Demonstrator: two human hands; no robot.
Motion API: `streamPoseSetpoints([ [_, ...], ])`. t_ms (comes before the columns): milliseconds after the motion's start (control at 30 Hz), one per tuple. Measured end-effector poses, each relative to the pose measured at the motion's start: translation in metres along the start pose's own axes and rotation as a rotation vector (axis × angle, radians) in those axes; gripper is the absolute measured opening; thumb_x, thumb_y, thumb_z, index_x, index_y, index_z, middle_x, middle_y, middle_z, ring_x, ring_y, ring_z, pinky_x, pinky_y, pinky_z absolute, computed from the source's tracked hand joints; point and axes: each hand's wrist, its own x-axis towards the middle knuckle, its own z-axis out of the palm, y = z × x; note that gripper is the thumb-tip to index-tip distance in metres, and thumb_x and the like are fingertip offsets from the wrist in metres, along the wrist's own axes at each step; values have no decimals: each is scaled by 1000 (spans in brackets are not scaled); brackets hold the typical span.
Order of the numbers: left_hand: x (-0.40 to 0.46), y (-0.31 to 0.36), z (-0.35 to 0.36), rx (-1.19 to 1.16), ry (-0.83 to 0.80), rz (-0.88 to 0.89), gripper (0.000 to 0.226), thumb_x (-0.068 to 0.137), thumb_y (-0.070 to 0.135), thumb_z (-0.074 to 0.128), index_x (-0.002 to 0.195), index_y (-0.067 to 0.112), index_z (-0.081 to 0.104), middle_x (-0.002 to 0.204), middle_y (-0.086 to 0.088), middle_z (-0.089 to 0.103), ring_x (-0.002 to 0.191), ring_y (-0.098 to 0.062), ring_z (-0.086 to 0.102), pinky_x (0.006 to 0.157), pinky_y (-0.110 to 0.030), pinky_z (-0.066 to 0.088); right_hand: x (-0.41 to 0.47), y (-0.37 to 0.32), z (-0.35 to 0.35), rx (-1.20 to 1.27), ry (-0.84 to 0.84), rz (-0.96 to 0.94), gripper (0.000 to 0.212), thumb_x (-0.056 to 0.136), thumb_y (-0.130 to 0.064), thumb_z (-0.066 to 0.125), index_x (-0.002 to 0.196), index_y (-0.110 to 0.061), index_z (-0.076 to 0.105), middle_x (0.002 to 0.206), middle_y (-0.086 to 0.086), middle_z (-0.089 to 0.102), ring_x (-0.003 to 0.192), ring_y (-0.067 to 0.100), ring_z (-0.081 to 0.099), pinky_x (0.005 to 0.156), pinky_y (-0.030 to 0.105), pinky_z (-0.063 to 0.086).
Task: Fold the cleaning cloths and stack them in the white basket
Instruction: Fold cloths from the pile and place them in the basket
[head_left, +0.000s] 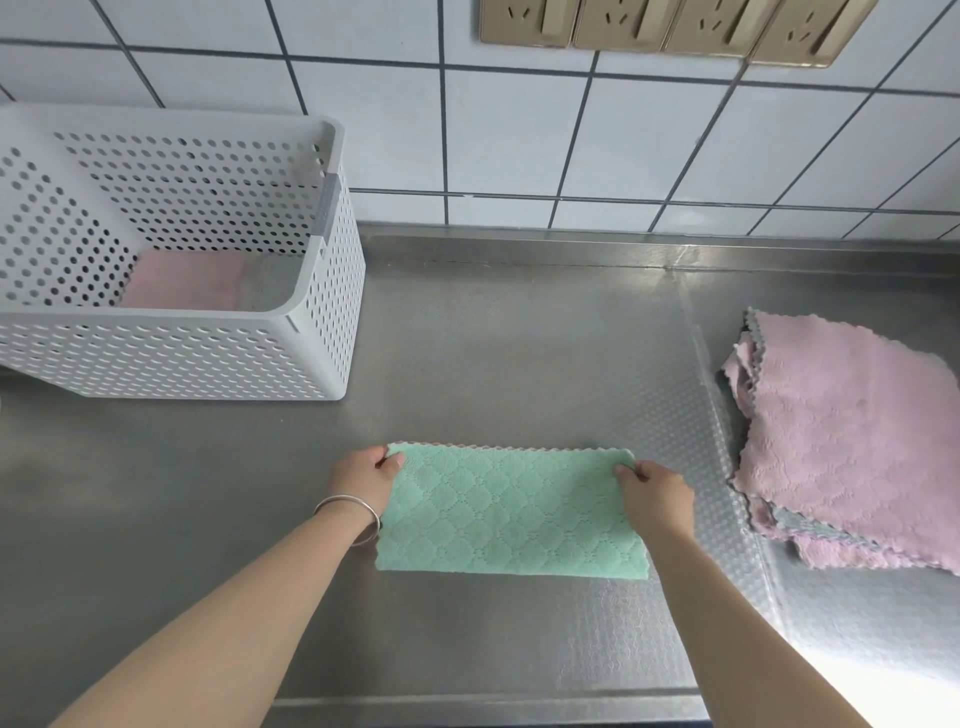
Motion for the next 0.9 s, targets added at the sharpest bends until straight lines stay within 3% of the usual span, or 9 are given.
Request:
streamPoseSetpoints([
  [133, 0, 1, 1, 39, 3, 1, 41, 95, 28, 48, 130, 5, 52, 126, -14, 59, 116, -28, 54, 93, -28, 38, 0, -3, -1, -1, 7, -16, 19, 93, -32, 51, 92, -16, 62, 72, -3, 57, 70, 18, 54, 53, 25, 37],
  [400, 1, 0, 1, 82, 1, -8, 42, 97, 29, 45, 131, 5, 50, 128, -14, 57, 117, -30, 52, 94, -31, 39, 0, -3, 2, 2, 31, -3, 31, 93, -36, 51, 112, -14, 63, 106, 5, 67, 92, 24, 57, 67, 27, 39],
  [533, 0, -4, 4, 101, 18, -2, 37, 97, 29, 42, 121, 3, 54, 117, -19, 62, 107, -35, 55, 85, -34, 41, -3, 1, 4, 41, 63, -21, 27, 93, -34, 51, 106, -14, 64, 104, 5, 67, 82, 20, 52, 69, 27, 39],
  [900, 2, 3, 6, 134, 35, -30, 42, 98, 31, 39, 134, 12, 46, 130, -10, 56, 119, -31, 51, 97, -32, 38, -2, -5, 4, -3, 79, 20, 32, 92, -41, 52, 108, -16, 65, 104, 3, 67, 84, 20, 54, 67, 28, 39],
])
